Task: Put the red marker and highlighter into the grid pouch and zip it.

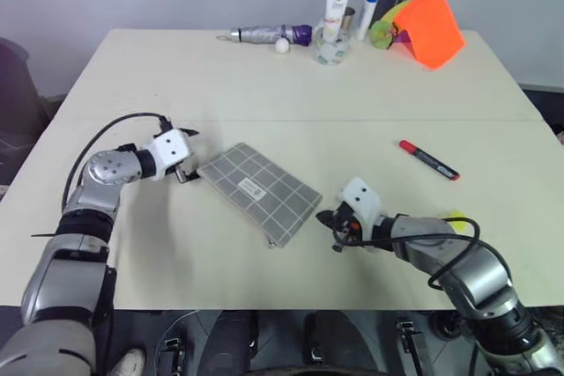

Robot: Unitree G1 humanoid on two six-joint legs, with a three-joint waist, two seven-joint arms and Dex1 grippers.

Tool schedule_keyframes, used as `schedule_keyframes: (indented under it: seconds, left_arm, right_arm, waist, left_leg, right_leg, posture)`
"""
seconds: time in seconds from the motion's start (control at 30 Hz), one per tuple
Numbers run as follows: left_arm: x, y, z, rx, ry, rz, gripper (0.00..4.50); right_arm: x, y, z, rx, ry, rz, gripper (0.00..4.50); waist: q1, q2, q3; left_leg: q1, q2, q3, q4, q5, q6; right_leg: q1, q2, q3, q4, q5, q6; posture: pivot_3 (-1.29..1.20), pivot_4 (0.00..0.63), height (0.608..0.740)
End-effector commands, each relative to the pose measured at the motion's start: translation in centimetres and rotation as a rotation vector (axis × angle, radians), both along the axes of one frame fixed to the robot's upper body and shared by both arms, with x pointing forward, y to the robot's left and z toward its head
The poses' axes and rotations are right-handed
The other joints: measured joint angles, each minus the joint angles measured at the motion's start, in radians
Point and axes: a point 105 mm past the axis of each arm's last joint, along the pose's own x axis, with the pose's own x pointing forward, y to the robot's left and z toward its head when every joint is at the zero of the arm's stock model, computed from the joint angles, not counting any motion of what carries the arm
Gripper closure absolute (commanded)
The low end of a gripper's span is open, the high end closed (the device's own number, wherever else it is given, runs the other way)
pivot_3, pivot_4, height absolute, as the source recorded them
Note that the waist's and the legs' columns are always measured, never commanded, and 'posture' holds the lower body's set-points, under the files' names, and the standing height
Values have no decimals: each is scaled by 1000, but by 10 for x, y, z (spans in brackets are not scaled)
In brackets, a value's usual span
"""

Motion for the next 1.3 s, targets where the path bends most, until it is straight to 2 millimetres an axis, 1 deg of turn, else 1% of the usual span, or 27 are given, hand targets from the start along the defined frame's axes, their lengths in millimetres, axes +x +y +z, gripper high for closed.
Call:
schedule_keyframes:
  seconds: [0.03, 0.23, 0.33, 0.47, 0.67, 0.73, 0.77, 0.9, 0.97, 1.0, 1.1, 1.17, 1.23, 1.3]
  left_arm:
    - [-12, -18, -6, 34, 29, -149, 0]
    - [-30, -22, -9, 53, 49, -259, 0]
    - [-38, -24, -10, 51, 59, -292, 0]
    - [-54, -31, -12, 41, 74, -352, 0]
    - [-60, -32, -13, 13, 96, -336, 0]
    - [-60, -32, -9, -28, 108, -313, 537]
    - [-60, -33, -6, -48, 114, -305, 899]
    - [-62, -34, 1, -102, 124, -270, 2903]
    - [-59, -34, 7, -164, 122, -217, 3960]
    - [-58, -34, 9, -187, 123, -195, 4420]
    - [-54, -32, 11, -240, 110, -87, 4474]
    - [-50, -32, 11, -253, 93, -22, 4474]
    - [-46, -35, 11, -294, 93, 57, 4474]
    - [-47, -42, 10, -311, 101, 93, 4474]
  right_arm:
    - [14, -5, 12, -2, -45, -64, 4484]
    - [29, -8, 20, -30, -61, -75, 4484]
    - [34, -4, 23, -37, -70, -52, 4484]
    - [44, 1, 24, -40, -80, -35, 4484]
    - [51, 1, 24, -47, -91, -27, 4484]
    - [52, -1, 24, -52, -96, -28, 4500]
    - [53, -1, 24, -53, -99, -29, 4500]
    - [57, -3, 26, -57, -123, -39, 4500]
    - [61, -7, 30, -59, -150, -60, 4500]
    - [63, -8, 31, -59, -161, -69, 4500]
    - [73, -21, 42, -60, -218, -126, 4500]
    - [77, -28, 47, -60, -237, -155, 4500]
    - [80, -33, 49, -63, -252, -173, 4500]
    - [81, -35, 50, -66, -260, -177, 4500]
  waist:
    - [2, 0, 0]
    - [-4, 0, 0]
    - [-6, 0, 0]
    - [-6, 0, 0]
    - [-2, 0, 0]
    - [-3, 0, 0]
    - [-3, 0, 0]
    - [-4, 0, 0]
    - [-4, 0, 0]
    - [-4, 0, 0]
    - [-4, 0, 0]
    - [-3, 0, 0]
    - [-3, 0, 0]
    - [-3, 0, 0]
  left_leg:
    - [0, 0, 0, 1, 0, 0]
    - [0, 0, 0, 1, 0, 0]
    - [0, 0, 0, 0, 0, 0]
    - [0, 0, 0, 0, 0, 0]
    - [0, 0, 0, 1, 0, 0]
    - [0, 0, 0, 1, 0, 0]
    - [0, 0, 0, 1, 0, 0]
    - [0, 1, 0, 1, 0, 0]
    - [0, 1, 0, 1, 0, 0]
    - [0, 1, 0, 1, 0, 0]
    - [0, 1, 0, 1, 0, 0]
    - [0, 1, 0, 1, 0, 0]
    - [0, 1, 0, 2, 0, 0]
    - [0, 1, 0, 2, 0, 0]
  right_leg:
    - [0, 0, 0, 1, 0, 0]
    - [-1, 0, 0, 2, 0, 0]
    - [-2, 0, 0, 2, 0, 0]
    - [-2, 0, 1, 2, 0, 0]
    - [-1, 0, 1, 2, 0, 0]
    - [-1, 0, 1, 2, 0, 0]
    - [-2, 0, 1, 3, 0, 0]
    - [-2, 0, 1, 3, 0, 0]
    - [-2, 0, 1, 4, 0, 0]
    - [-2, 0, 1, 4, 0, 0]
    - [-2, 0, 1, 4, 0, 0]
    - [-2, 0, 1, 4, 0, 0]
    - [-2, 0, 1, 5, 0, 0]
    - [-2, 0, 1, 5, 0, 0]
  posture:
    - [0, 150, 740]
    - [0, 150, 740]
    - [0, 150, 740]
    - [0, 150, 740]
    - [0, 150, 740]
    - [0, 150, 740]
    - [0, 150, 740]
    - [0, 150, 740]
    - [0, 150, 740]
    - [0, 150, 740]
    - [0, 150, 740]
    - [0, 150, 740]
    - [0, 150, 740]
    - [0, 150, 740]
